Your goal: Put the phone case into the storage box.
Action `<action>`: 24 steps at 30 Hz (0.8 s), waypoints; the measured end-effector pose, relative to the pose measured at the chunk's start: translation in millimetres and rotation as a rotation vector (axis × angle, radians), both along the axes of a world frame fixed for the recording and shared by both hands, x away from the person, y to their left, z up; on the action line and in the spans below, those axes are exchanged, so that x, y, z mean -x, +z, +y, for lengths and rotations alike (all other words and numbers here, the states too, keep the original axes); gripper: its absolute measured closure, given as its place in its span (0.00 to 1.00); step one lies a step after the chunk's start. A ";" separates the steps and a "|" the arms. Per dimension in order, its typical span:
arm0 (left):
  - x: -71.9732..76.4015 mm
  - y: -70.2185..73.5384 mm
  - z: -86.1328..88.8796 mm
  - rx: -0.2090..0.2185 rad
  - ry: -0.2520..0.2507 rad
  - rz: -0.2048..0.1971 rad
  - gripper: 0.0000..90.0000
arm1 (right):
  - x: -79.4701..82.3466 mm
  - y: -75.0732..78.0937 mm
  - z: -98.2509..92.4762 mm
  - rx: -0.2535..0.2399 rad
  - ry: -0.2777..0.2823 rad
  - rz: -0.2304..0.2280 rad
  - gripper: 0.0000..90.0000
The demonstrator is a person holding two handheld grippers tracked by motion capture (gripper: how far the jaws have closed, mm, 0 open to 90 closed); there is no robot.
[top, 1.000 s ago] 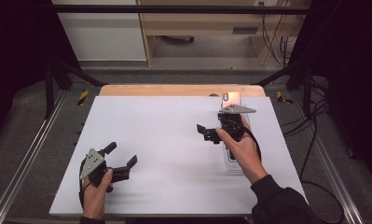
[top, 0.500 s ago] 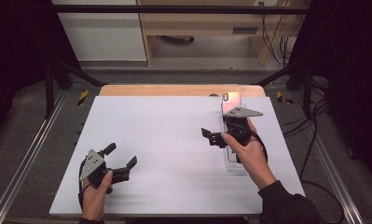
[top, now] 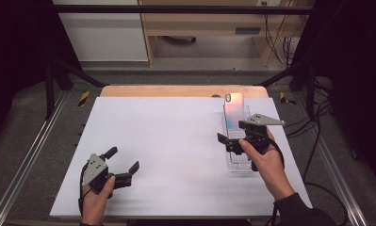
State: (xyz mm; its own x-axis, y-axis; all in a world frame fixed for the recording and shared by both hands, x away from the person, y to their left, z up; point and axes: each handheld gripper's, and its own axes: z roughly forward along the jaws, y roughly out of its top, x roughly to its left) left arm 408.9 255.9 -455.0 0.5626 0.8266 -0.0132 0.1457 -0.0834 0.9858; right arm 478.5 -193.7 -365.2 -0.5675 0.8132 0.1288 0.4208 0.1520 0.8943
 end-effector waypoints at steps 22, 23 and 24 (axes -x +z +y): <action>14.0 2.8 44.8 0.057 0.104 -0.006 0.02 | 21.8 -12.1 -63.8 -0.071 -0.105 -0.033 0.04; 14.4 2.9 45.8 0.052 0.109 -0.008 0.02 | 22.5 -12.2 -66.2 -0.075 -0.110 -0.035 0.04; 14.5 2.8 46.1 0.055 0.110 -0.009 0.02 | 23.2 -12.2 -68.8 -0.076 -0.115 -0.037 0.04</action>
State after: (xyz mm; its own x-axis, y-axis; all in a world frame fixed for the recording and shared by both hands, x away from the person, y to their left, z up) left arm 394.4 302.0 -452.2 0.4691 0.8814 -0.0558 0.1425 -0.0132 0.9897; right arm 455.3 -262.5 -377.4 -0.4768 0.8617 0.1733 0.3982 0.0360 0.9166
